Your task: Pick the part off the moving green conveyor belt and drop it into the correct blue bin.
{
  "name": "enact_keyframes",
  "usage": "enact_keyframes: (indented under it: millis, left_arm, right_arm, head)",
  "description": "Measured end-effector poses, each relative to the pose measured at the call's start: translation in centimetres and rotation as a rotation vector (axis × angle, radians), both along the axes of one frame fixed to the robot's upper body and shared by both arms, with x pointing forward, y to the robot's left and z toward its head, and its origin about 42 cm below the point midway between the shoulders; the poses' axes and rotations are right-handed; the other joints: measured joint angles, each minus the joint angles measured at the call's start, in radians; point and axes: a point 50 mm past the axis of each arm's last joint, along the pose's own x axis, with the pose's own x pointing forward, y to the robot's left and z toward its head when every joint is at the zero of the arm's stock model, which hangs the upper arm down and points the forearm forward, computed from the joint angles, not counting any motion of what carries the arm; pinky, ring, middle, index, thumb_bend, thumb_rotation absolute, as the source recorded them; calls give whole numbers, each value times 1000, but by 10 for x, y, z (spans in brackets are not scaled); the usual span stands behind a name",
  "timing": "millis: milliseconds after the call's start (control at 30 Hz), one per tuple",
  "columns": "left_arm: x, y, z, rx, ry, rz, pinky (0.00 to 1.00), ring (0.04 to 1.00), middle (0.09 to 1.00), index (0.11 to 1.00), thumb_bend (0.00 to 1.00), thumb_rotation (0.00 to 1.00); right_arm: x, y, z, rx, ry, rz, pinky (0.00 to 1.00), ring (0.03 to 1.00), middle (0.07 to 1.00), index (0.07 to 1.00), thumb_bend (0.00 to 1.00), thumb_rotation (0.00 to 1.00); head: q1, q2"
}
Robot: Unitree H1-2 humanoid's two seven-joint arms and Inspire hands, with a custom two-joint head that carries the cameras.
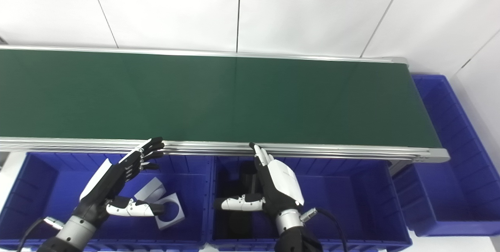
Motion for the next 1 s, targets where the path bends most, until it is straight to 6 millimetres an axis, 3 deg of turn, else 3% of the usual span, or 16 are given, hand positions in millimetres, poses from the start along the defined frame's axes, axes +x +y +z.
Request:
enact_keyframes:
  millis: [200,367,567,1000]
  left_arm:
    - [0,1,0,2,2,-1,772,860,925,928,954,294]
    - [0,2,-2,-13,10,3,780,871,940,934,948,275]
    - [0,4,-7,-13,13,9,791,893,950,952,945,278]
    - [-4,-1,-9,-28,-18,41,824,916,969,958,927,241]
  right_arm:
    - [0,-1,-4,193,-37,-10,877,978,1000,1000,988,486]
    - [0,-9,-3,253,-47,3,921,964,990,1000,967,403]
    - [-3,-22,-5,295,-20,36,936,964,987,1000,965,267]
    - [-14,-31,-1,253,-31,38,917,951,985,1000,919,213]
  head:
    - [14,-6]
    - [20,-18]
    - [9,-34]
    - [15,-46]
